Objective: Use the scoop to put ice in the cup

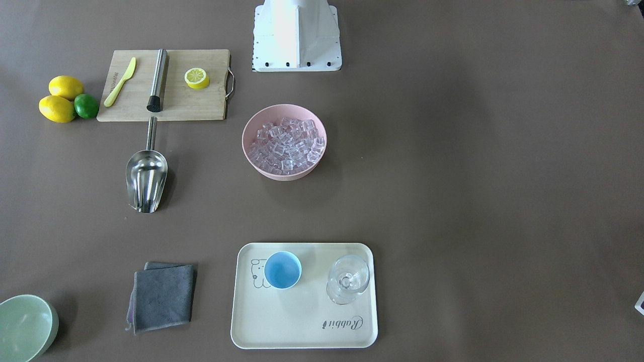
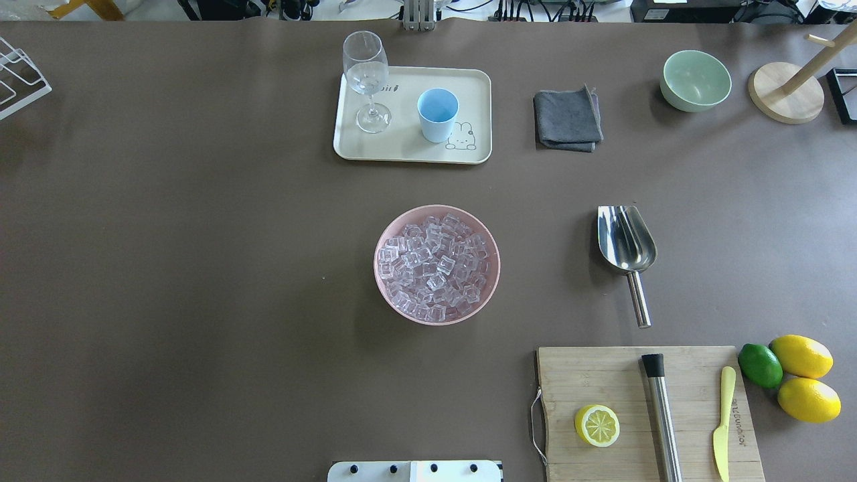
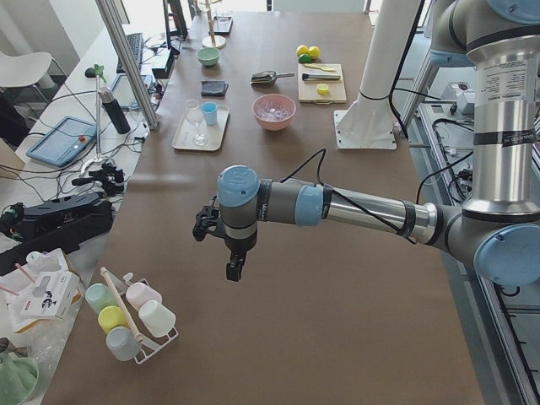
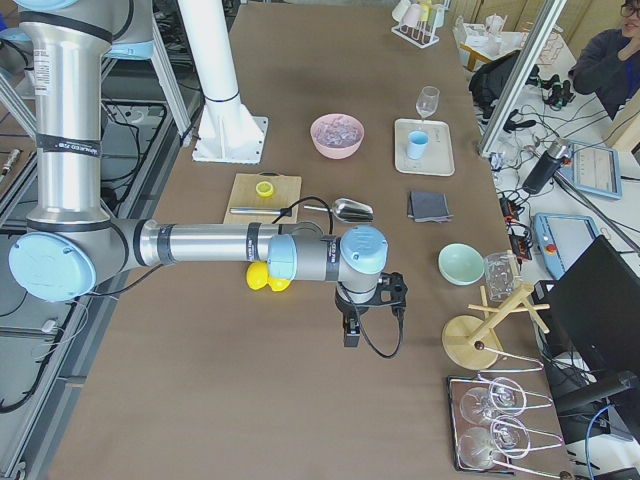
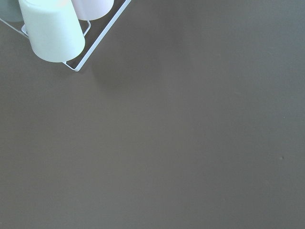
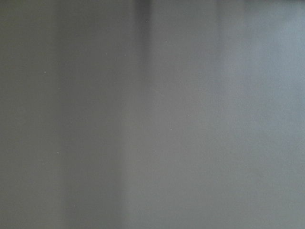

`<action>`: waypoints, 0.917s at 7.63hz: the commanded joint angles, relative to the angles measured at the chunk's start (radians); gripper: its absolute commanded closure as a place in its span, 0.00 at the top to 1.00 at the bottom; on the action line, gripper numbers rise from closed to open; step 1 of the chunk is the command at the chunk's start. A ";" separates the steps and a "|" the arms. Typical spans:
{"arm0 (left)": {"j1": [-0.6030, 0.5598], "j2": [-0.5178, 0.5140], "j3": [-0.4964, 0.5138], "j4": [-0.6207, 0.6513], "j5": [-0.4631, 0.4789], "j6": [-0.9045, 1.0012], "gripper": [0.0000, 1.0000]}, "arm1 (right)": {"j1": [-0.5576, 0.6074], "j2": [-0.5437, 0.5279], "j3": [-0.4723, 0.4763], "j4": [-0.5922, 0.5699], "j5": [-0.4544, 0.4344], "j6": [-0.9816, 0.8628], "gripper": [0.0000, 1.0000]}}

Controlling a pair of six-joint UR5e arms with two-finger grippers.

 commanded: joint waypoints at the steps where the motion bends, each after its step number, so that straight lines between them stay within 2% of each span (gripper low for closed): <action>1: 0.000 -0.029 0.014 0.003 -0.001 0.001 0.98 | 0.000 -0.002 -0.001 -0.001 0.003 -0.003 1.00; 5: -0.029 -0.014 0.005 0.006 0.001 0.001 0.98 | 0.000 -0.003 0.006 -0.002 0.004 -0.004 1.00; 7: -0.035 -0.037 0.013 0.065 -0.001 0.001 0.98 | 0.000 -0.002 0.025 0.000 0.004 0.000 1.00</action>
